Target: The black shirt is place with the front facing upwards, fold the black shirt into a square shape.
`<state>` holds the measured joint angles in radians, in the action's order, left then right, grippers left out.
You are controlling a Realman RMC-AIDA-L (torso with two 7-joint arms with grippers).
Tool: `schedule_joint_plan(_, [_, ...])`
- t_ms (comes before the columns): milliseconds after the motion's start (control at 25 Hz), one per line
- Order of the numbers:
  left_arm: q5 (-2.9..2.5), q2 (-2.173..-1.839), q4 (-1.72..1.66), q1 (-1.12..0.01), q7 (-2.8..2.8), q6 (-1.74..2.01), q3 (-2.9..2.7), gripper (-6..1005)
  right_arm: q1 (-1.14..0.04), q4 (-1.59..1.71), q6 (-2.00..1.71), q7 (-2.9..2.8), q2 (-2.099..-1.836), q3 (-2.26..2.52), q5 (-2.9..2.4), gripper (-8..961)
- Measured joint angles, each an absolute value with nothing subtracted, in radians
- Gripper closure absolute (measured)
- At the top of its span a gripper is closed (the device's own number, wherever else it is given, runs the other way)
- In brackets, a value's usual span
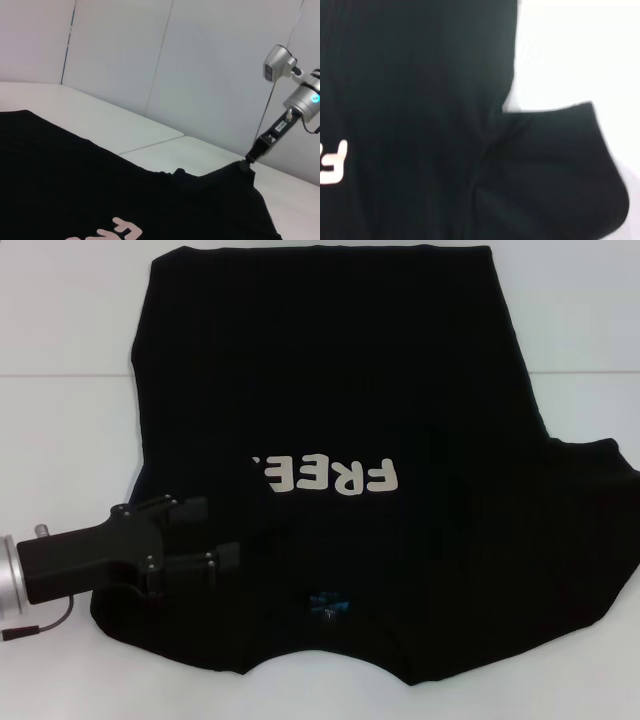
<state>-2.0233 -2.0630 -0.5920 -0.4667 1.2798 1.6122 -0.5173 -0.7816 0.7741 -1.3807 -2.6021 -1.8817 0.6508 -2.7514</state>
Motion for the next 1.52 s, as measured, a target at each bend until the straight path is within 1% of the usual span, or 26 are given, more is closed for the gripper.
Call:
schedule_joint_plan(80, [-2.023,-2.063,-0.592,-0.468,1.284,1.612,-0.519,118,-0.796,0.777,-1.382,-2.586,-1.884,0.656,-2.751,939])
schedule_joint_plan(200, [-2.023,-2.063,-0.592,-0.468,1.288,1.611,-0.521,118,-0.828,0.777,-1.383,-2.550,-1.898,0.663,-2.753,939])
schedule_joint_plan(480, [-2.023,-2.064,-0.592,-0.468,1.289,1.603,-0.523,118,-0.892,0.778,-1.383,-2.506,-1.943,0.709,-2.750,939])
schedule_joint_plan(680, [-2.023,-2.065,-0.592,-0.468,1.289,1.603,-0.523,118,-0.904,0.778,-1.363,-2.501,-1.970,0.774,-2.750,939])
schedule_joint_plan(1040, [-2.023,-2.065,-0.592,-0.468,1.289,1.590,-0.523,118,-0.924,0.778,-1.356,-2.425,-2.008,0.795,-2.750,938])
schedule_joint_plan(1360, [-2.023,-2.066,-0.592,-0.468,1.289,1.582,-0.523,120,-0.935,0.778,-1.325,-2.417,-2.028,0.841,-2.750,938])
schedule_joint_plan(1520, [-2.023,-2.067,-0.592,-0.468,1.289,1.575,-0.525,121,-0.939,0.778,-1.312,-2.417,-2.034,0.842,-2.750,938])
